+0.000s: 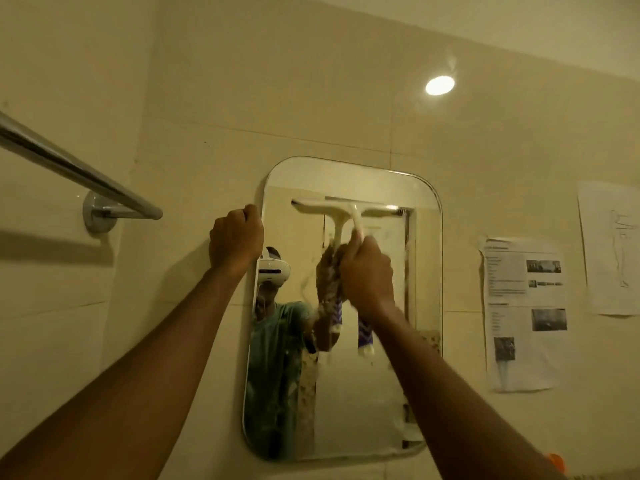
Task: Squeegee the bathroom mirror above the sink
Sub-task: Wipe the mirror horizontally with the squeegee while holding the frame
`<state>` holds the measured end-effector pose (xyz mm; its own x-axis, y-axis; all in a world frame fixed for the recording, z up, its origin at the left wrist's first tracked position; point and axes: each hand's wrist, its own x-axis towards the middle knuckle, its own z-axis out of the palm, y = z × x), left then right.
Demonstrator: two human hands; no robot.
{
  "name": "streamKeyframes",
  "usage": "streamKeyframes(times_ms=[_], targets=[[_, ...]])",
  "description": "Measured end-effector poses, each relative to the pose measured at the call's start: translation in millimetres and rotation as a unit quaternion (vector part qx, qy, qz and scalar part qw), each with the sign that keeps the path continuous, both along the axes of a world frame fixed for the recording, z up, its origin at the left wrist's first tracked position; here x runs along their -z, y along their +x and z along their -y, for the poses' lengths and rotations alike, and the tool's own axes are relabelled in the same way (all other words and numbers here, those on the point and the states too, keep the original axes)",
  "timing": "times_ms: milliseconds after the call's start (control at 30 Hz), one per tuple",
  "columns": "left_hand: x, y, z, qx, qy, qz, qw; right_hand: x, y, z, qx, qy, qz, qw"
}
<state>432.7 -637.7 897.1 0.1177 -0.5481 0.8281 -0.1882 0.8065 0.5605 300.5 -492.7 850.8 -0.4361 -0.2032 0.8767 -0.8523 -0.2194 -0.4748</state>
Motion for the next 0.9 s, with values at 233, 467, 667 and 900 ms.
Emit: streamKeyframes(times_ms=[233,467,667,900], targets=[[-5,7,1,-0.001,-0.016,0.054,0.998,135,21,-11,-0.015,0.017,0.071,0.997],[-11,11,4,0.029,0.015,0.042,0.999,-20,6,-21,0.012,-0.021,-0.009,1.000],[-7,12,4,0.029,-0.013,0.068,0.997,34,3,-5,-0.010,-0.004,0.009,1.000],[-7,15,1,0.075,0.012,0.046,0.996,139,28,-13,0.001,0.007,0.069,0.998]])
